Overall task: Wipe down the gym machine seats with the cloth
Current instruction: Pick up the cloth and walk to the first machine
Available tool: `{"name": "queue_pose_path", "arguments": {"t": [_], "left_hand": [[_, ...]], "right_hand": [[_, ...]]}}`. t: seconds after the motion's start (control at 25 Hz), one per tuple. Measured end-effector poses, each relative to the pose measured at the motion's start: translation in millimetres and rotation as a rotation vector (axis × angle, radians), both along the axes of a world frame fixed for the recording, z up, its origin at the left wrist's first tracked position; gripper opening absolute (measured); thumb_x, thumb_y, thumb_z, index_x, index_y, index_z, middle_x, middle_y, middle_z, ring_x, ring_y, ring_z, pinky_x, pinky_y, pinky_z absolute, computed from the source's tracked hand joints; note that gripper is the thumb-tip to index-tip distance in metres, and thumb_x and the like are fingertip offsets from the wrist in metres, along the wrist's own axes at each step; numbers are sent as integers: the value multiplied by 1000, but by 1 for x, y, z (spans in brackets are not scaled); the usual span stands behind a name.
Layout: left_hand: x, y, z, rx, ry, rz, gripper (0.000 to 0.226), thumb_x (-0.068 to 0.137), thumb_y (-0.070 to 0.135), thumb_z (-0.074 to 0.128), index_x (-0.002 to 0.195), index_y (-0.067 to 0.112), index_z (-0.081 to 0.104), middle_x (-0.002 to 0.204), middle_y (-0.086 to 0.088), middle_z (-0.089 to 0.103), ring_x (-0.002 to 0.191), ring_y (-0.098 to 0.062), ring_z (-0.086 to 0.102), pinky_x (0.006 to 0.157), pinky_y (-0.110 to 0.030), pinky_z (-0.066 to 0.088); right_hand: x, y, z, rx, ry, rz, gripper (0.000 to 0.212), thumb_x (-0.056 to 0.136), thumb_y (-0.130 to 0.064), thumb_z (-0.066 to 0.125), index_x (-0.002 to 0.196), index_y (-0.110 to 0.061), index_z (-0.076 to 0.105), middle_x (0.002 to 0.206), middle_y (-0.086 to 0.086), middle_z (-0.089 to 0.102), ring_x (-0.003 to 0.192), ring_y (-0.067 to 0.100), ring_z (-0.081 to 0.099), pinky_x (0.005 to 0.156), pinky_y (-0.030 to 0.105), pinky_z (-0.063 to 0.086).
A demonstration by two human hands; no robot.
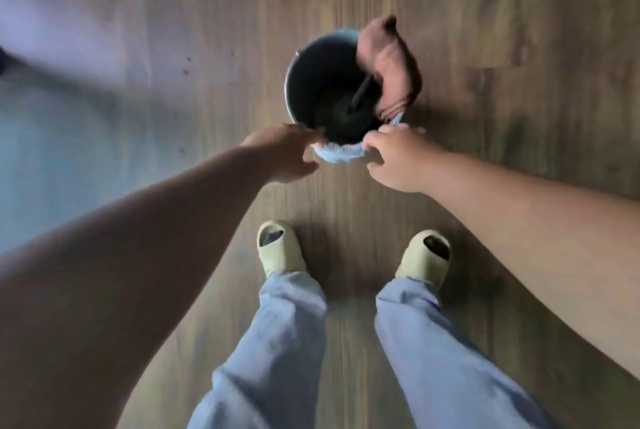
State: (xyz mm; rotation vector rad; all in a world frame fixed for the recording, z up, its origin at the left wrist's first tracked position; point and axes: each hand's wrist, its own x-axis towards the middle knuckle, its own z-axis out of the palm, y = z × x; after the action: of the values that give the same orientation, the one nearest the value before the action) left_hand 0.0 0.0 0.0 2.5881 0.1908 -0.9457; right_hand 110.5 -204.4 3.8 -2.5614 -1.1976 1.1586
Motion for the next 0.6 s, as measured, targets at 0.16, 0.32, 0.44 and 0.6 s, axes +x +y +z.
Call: {"name": "queue_pose_path", "arguments": {"t": [0.16, 0.32, 0.44, 0.6], "left_hand": [[0, 8, -68, 166, -140, -55, 56, 92, 45, 58, 145, 37, 42, 147, 0, 44, 137, -24, 37, 109, -46, 33], [3, 11, -94, 236, -299, -122, 48, 94, 46, 55, 140, 31, 53, 138, 3, 54, 131, -25, 35, 105, -43, 35], [5, 15, -93, 229, -368, -130, 38, 96, 43, 56, 131, 31, 62, 128, 5, 62, 122, -25, 44, 99, -42, 40], [8, 21, -80, 180, -416, -151, 27, 96, 37, 59, 121, 29, 69, 115, 5, 68, 112, -24, 57, 97, -42, 44]], "right_hand": [[-10, 32, -76, -54, -182, 155, 44, 91, -42, 54, 128, -20, 48, 128, 4, 52, 124, 30, 45, 102, 46, 32], [-9, 45, -109, -159, -180, 221, 43, 96, -48, 45, 127, -19, 47, 124, 5, 58, 120, 30, 50, 100, 46, 32], [-8, 48, -113, -139, -198, 273, 26, 102, -39, 39, 111, -20, 55, 116, 5, 65, 112, 31, 58, 94, 41, 36], [-3, 44, -106, -97, -218, 308, 19, 103, -32, 41, 85, -25, 41, 105, 3, 67, 101, 29, 62, 81, 36, 35]]}}
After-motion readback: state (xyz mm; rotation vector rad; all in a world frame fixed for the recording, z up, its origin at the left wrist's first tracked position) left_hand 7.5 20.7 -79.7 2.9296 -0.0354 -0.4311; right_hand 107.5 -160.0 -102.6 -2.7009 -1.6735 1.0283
